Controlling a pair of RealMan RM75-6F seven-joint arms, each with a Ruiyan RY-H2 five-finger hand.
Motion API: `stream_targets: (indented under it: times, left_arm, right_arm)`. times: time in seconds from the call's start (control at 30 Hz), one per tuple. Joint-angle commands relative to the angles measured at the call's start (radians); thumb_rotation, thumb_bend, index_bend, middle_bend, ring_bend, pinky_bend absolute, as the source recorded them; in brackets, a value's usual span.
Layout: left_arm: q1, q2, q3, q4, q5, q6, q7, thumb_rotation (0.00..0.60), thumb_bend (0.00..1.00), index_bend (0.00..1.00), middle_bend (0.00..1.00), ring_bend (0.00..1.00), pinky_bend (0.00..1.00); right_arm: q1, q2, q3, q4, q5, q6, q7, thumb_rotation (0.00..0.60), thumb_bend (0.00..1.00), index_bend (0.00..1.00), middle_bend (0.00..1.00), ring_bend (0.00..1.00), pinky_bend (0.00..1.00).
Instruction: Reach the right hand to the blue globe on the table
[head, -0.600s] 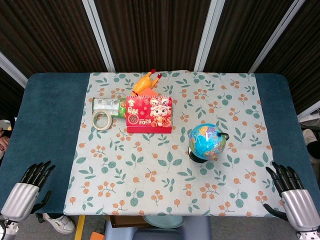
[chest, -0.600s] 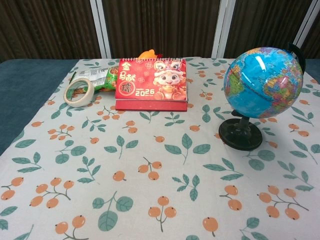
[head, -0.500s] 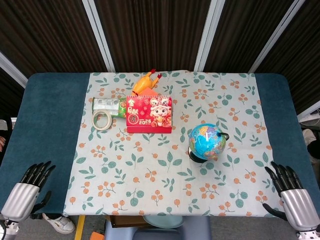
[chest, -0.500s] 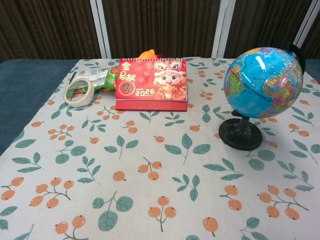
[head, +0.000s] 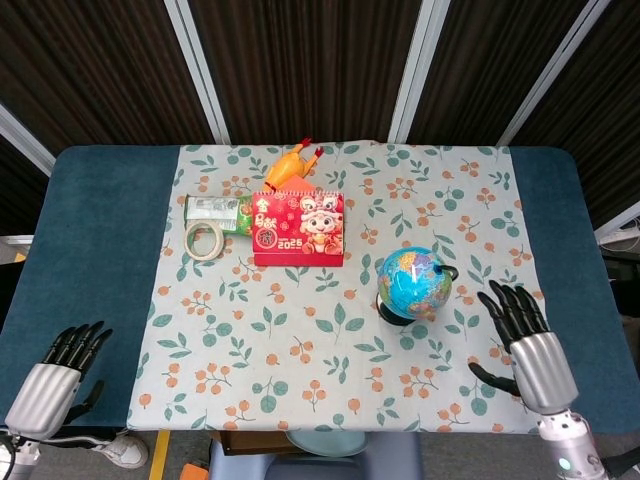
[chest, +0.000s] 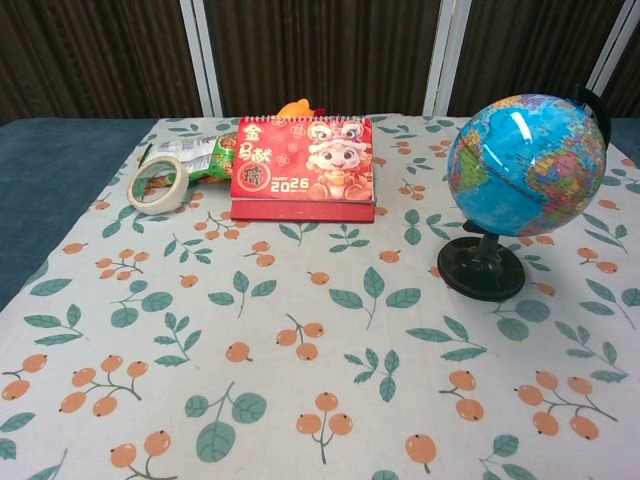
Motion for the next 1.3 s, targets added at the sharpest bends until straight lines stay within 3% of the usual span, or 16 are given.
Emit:
stream_targets:
  times: [0.03, 0.3, 0.6, 1.3]
  left_arm:
    - [0.001, 0.002, -0.002, -0.002, -0.006, 0.0, 0.001, 0.6, 0.47, 0.0, 0.0, 0.0, 0.08]
    - [0.003, 0.009, -0.002, -0.002, -0.007, 0.007, -0.004, 0.6, 0.47, 0.0, 0.0, 0.0, 0.08]
    - [0.005, 0.006, -0.006, -0.002, -0.007, 0.014, 0.01, 0.6, 0.47, 0.0, 0.0, 0.0, 0.08]
    - [0.003, 0.004, -0.007, -0.001, -0.013, 0.005, 0.016, 0.6, 0.47, 0.0, 0.0, 0.0, 0.08]
  right_arm:
    - [0.122, -0.071, 0.101, -0.112, 0.11, -0.145, -0.134, 0.6, 0.15, 0.0, 0.0, 0.0, 0.0]
    - [0.221, -0.191, 0.176, -0.147, 0.241, -0.21, -0.343, 0.6, 0.15, 0.0, 0.0, 0.0, 0.0]
    - [0.276, -0.237, 0.228, -0.113, 0.383, -0.22, -0.427, 0.6, 0.15, 0.0, 0.0, 0.0, 0.0]
    - [0.294, -0.194, 0.189, -0.032, 0.46, -0.198, -0.385, 0.6, 0.15, 0.0, 0.0, 0.0, 0.0]
